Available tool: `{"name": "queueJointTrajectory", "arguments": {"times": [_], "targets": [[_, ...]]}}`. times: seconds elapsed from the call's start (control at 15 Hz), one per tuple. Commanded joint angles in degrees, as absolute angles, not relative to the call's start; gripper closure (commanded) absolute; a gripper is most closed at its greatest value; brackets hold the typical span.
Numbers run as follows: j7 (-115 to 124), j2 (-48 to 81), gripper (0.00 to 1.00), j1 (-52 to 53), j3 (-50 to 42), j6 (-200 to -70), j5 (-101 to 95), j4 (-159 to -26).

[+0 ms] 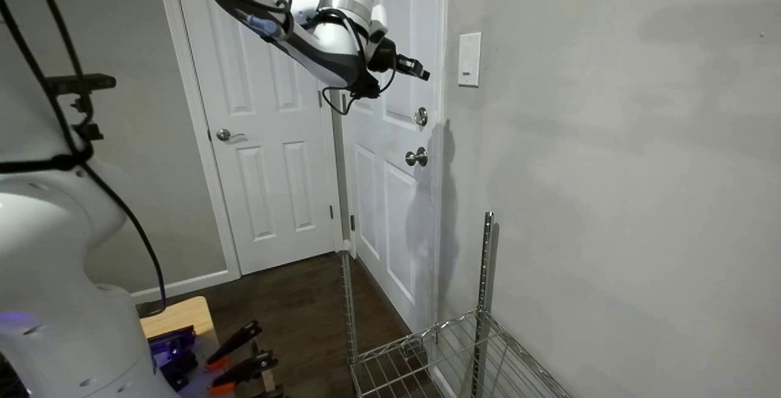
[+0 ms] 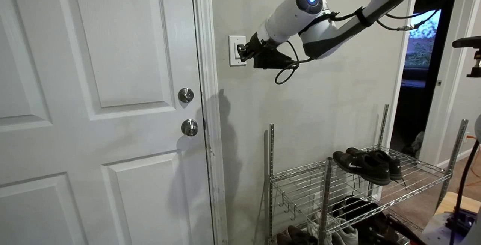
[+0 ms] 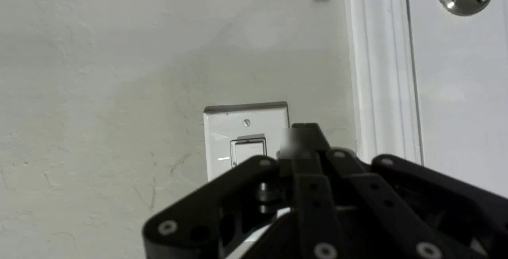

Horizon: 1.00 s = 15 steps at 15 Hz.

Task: Flip the light switch on the wall

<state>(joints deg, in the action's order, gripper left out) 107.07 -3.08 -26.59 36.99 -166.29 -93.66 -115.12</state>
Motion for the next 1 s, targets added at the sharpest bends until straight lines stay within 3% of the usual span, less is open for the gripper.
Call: {"name": "queueJointTrajectory", "arguments": {"times": [0.0, 0.93], "targets": [[112.97, 3.27, 0.98, -25.81, 38.37, -160.64, -102.19, -110.1], [124.88, 8.51, 0.98, -23.52, 38.38, -149.37, -116.23, -104.52]]}}
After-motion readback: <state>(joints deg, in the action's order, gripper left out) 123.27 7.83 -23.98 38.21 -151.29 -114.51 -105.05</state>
